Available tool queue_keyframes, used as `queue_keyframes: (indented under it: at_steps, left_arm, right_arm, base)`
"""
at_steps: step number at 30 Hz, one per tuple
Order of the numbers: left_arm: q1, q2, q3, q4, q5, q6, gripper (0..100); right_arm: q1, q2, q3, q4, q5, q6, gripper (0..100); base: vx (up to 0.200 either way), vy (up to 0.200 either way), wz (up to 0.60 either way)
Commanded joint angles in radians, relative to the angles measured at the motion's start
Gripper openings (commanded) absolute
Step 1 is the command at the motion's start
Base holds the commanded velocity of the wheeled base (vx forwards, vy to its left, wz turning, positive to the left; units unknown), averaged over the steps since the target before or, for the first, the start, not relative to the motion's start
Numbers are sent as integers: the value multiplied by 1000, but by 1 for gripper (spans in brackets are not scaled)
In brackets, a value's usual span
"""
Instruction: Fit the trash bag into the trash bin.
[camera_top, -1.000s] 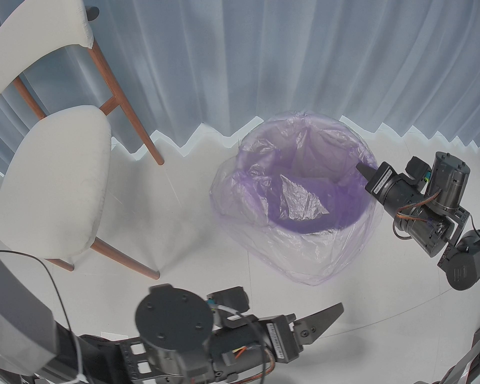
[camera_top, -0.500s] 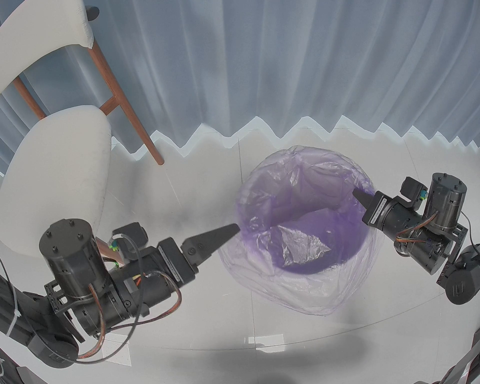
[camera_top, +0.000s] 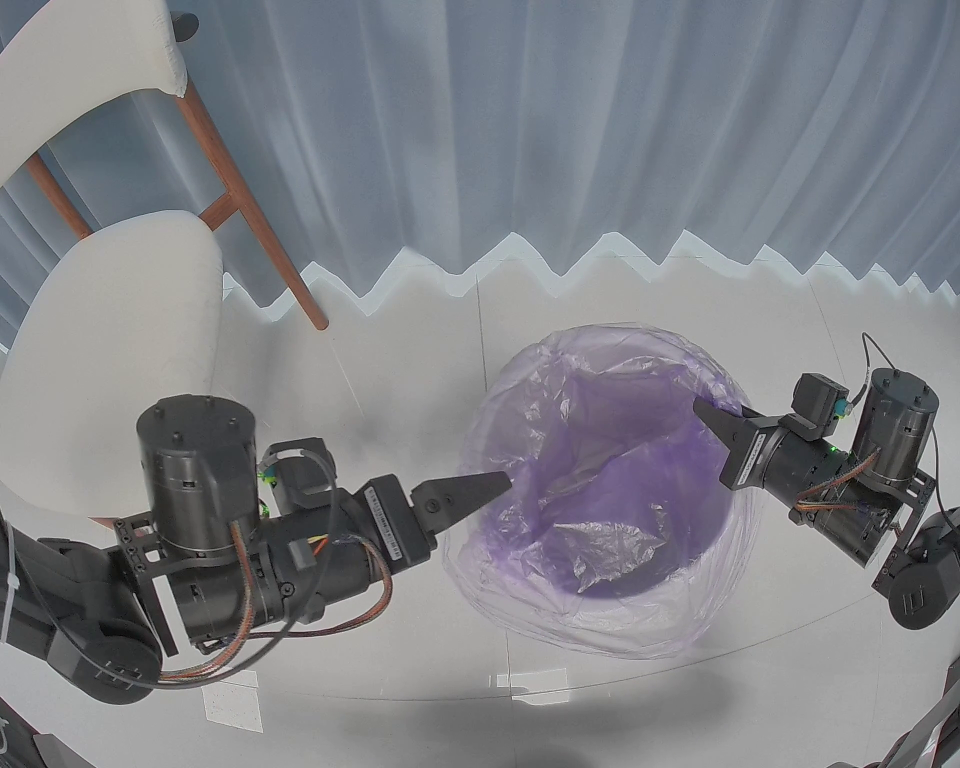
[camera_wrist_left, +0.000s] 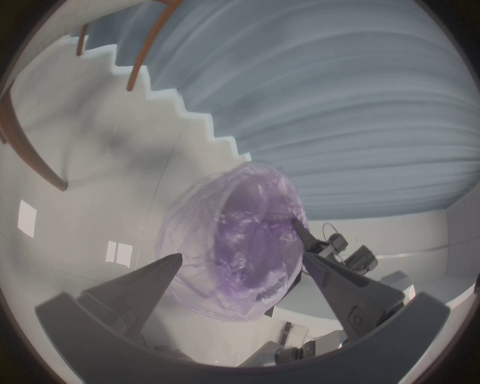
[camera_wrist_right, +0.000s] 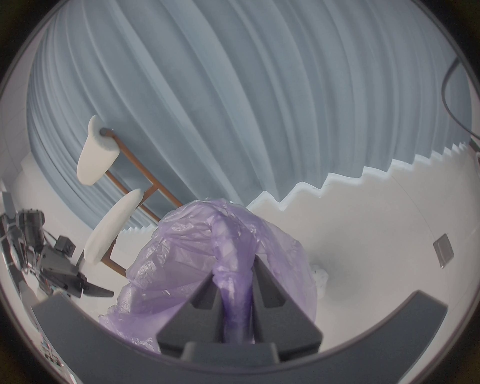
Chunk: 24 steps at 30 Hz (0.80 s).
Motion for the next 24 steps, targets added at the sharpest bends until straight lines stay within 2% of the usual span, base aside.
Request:
queue_keyframes:
  at_steps: [1, 4, 10, 21, 22, 24]
  left_arm:
    - [-30, 78, -61, 7, -4, 22, 100]
    - [-43, 145, -79, 0, 1, 30, 100]
    - [-42, 226, -82, -5, 24, 111, 100]
    - [-33, 262, -144, -6, 54, 112, 100]
    - [-33, 263, -151, -6, 70, 111, 0]
    - [-34, 263, -159, -6, 65, 112, 0]
  right_arm:
    - [2, 0, 32, -17, 25, -50, 0]
    - [2, 0, 50, -47, 39, -77, 0]
    - [2, -1, 48, -76, 56, -83, 0]
    - [6, -15, 51, -79, 57, -82, 0]
    - [8, -17, 51, -79, 57, -82, 0]
    - [15, -18, 51, -81, 57, -82, 0]
  base:
    - [0, 0, 0]
    - [0, 0, 0]
    - [0, 0, 0]
    - [0, 0, 0]
    - [0, 0, 0]
    - [0, 0, 0]
